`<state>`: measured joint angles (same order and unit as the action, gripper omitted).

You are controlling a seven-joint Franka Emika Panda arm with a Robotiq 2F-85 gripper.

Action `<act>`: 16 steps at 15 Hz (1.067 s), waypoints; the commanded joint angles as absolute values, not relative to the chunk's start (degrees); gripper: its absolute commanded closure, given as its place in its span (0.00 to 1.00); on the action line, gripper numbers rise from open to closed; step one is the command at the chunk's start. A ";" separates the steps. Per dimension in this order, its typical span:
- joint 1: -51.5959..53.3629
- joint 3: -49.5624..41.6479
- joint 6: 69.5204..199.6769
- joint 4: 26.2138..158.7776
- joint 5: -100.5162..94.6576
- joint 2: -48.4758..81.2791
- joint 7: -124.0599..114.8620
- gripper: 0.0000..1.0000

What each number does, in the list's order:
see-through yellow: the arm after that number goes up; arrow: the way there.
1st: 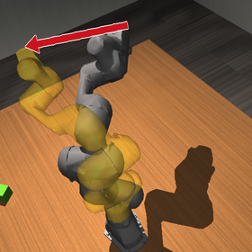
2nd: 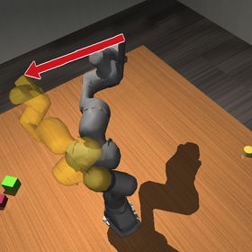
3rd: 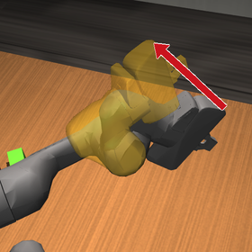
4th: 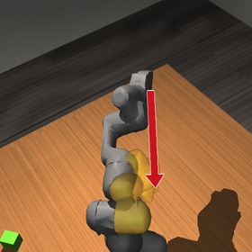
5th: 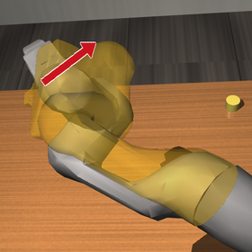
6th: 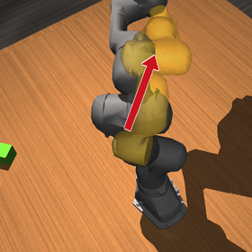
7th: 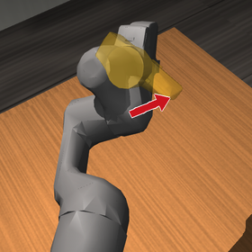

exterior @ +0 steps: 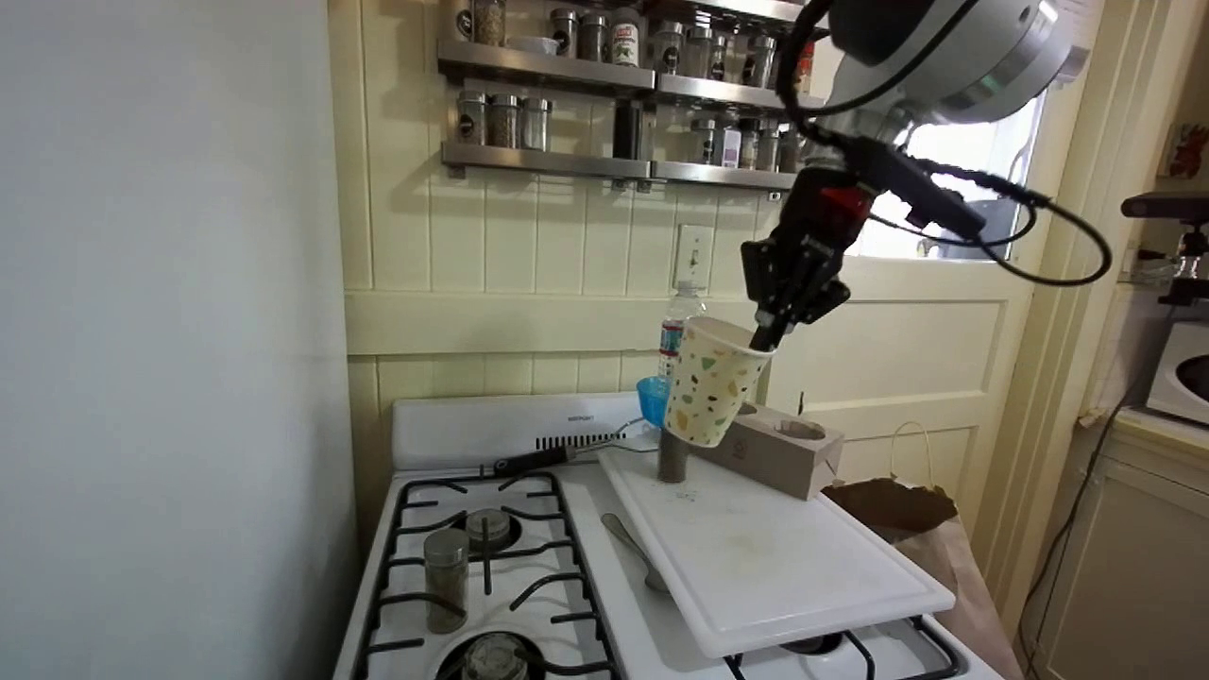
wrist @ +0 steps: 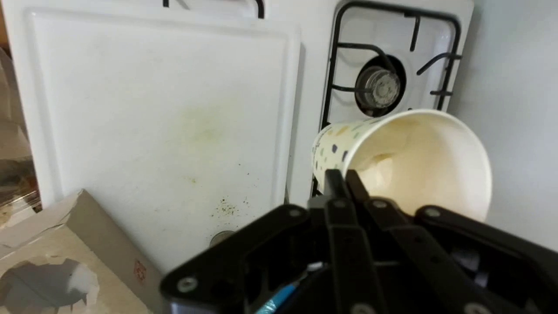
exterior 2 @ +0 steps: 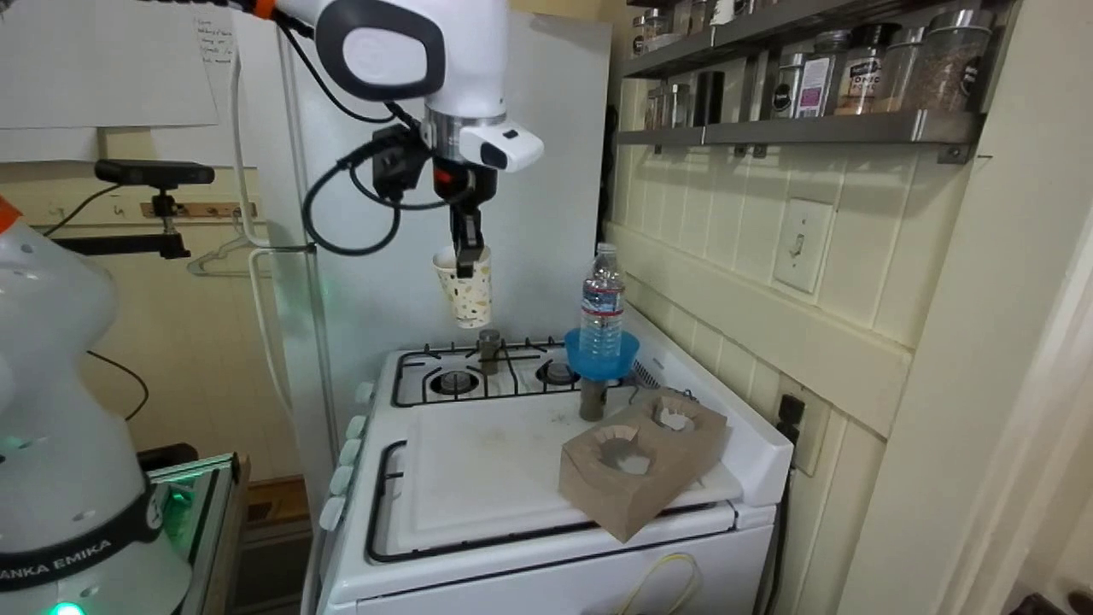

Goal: Place the coffee cup on top of the water bottle.

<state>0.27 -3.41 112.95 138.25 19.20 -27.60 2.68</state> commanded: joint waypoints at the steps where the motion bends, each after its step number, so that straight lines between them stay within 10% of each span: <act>1: -1.87 -4.71 101.28 132.12 13.97 -33.01 2.09 0.99; 16: -5.43 -8.43 97.50 106.07 7.99 -22.39 2.98 0.99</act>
<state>-4.78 -8.88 97.39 113.25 11.11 -28.62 2.34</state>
